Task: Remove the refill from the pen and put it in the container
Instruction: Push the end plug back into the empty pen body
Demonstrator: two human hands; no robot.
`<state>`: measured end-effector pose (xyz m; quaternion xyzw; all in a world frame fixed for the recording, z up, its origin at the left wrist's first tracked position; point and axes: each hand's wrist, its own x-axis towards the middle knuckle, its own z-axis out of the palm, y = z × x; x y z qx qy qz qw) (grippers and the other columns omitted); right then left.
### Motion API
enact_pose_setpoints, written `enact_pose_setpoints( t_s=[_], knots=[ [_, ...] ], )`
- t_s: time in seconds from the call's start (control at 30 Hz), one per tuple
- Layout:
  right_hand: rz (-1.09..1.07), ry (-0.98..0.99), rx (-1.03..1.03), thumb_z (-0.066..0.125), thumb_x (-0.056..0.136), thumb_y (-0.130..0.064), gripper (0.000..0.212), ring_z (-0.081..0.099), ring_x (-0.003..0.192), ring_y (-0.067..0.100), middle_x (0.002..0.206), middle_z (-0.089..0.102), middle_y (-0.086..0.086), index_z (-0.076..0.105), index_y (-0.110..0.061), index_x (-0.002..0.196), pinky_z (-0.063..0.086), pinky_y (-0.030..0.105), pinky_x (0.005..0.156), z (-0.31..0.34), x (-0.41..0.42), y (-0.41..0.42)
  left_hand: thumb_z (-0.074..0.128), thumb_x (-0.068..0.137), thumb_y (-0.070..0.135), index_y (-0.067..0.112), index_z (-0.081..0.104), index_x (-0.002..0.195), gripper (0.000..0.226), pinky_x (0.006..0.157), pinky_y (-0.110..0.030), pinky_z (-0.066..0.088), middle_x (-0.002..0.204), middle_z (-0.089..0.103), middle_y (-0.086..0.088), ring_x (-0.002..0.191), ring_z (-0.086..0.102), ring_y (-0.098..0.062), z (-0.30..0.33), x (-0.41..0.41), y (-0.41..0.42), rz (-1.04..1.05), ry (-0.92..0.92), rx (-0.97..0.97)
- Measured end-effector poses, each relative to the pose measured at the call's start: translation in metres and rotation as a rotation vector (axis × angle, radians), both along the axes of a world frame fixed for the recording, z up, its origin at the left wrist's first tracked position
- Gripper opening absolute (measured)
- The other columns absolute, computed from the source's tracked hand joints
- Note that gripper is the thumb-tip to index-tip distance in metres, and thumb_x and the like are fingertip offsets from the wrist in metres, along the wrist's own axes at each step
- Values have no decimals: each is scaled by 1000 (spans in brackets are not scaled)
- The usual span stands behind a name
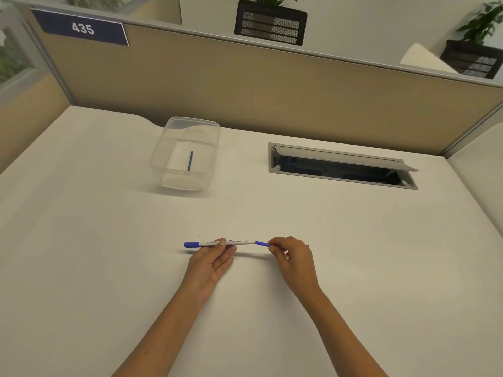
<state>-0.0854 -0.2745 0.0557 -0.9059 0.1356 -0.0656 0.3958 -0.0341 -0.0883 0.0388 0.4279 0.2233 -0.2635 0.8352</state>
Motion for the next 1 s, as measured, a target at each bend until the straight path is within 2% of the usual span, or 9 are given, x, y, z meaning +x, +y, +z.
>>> enact_pose_setpoints(
  t_s=[0.2, 0.37, 0.5, 0.6, 0.7, 0.83, 0.9, 1.0],
  knots=[
    [17, -26, -9, 60, 88, -12, 13, 57, 82, 18, 83, 65, -8, 70, -18, 93, 44, 29, 73, 9, -5, -1, 59, 87, 10, 6, 64, 96, 12, 78, -31, 54, 80, 75, -2, 81, 73, -15, 7, -4, -2, 10, 8, -16],
    [-102, -6, 340, 61, 87, -12, 14, 59, 78, 8, 86, 71, -4, 71, -23, 86, 43, 11, 63, 22, -10, 2, 59, 87, 9, 3, 65, 97, 13, 68, -28, 59, 81, 75, -6, 82, 73, -17, 18, -6, -5, 25, 16, -70],
    [-132, -16, 423, 62, 87, -15, 11, 62, 81, 13, 84, 72, -2, 72, -21, 88, 44, 11, 64, 29, -15, 3, 59, 87, 9, 3, 65, 97, 14, 70, -29, 59, 84, 75, -7, 84, 72, -18, 27, -8, -7, 23, -5, -82],
    [-109, -48, 339, 62, 86, -11, 14, 62, 81, 15, 84, 70, -7, 71, -22, 87, 45, 15, 65, 32, -17, 3, 60, 86, 10, 3, 65, 97, 14, 71, -29, 59, 84, 75, -7, 84, 72, -18, 33, -8, -8, 22, -26, -69],
    [-43, -127, 52, 64, 85, -10, 15, 57, 82, 16, 81, 65, -12, 71, -23, 89, 43, 25, 71, 32, -18, 1, 60, 86, 10, 4, 65, 98, 15, 76, -29, 58, 88, 74, -7, 86, 72, -18, 37, -9, -7, 20, -65, -46],
    [-1, -248, -121, 68, 82, -9, 16, 53, 80, 13, 85, 66, -6, 71, -24, 88, 39, 22, 73, 38, -18, 0, 60, 87, 11, 5, 65, 100, 15, 80, -31, 56, 94, 75, -7, 91, 71, -20, 46, -13, -9, -29, -139, -7],
    [20, -233, -40, 69, 81, -8, 16, 56, 77, 7, 85, 66, -9, 71, -24, 86, 42, 16, 70, 43, -18, 3, 59, 87, 10, 5, 64, 100, 15, 83, -33, 55, 94, 75, -7, 93, 71, -22, 50, -16, -12, -44, -154, -17],
    [-87, -127, 338, 70, 82, -15, 7, 61, 72, 7, 84, 69, -6, 70, -21, 86, 49, 16, 61, 55, -19, 4, 57, 88, 6, 6, 64, 100, 14, 82, -33, 56, 97, 74, -9, 94, 70, -24, 57, -16, -14, -32, -164, -55]
  ],
)
